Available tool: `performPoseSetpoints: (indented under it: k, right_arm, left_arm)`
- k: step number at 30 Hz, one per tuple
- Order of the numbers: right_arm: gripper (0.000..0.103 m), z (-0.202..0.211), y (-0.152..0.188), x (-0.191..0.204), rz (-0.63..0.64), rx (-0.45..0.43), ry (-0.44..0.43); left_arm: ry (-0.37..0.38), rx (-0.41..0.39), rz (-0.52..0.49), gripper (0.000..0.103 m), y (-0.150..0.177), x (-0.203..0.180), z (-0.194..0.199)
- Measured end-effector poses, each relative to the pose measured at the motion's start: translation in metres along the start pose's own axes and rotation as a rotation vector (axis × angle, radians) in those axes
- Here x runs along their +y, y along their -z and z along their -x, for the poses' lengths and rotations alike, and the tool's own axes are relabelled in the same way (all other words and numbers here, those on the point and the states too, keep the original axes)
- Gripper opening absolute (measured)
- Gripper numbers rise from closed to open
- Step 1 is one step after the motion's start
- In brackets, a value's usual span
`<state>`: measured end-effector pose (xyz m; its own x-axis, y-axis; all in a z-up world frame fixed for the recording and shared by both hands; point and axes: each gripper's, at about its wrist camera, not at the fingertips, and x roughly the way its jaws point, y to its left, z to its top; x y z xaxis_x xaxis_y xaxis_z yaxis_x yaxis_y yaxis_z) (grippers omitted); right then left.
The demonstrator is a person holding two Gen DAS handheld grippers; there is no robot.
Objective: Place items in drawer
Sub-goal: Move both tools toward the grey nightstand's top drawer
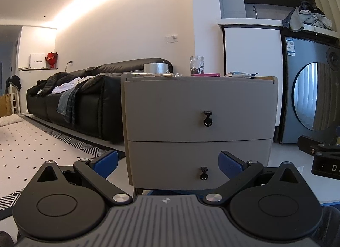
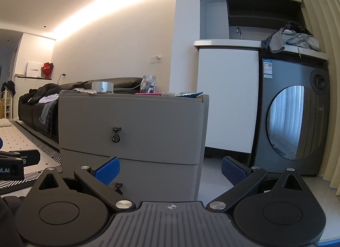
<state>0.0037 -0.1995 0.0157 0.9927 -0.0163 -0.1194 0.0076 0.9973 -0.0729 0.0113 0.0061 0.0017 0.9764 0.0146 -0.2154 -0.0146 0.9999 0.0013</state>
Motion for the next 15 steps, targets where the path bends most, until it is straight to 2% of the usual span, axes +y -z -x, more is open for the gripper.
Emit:
performPoseSetpoints:
  k: [15]
  right_arm:
    - [0.103,-0.0001,0.0037,-0.0017,-0.014,0.007,-0.001]
  left_arm:
    - [-0.028,0.021,-0.007,0.103,0.0016,0.0013,-0.0042]
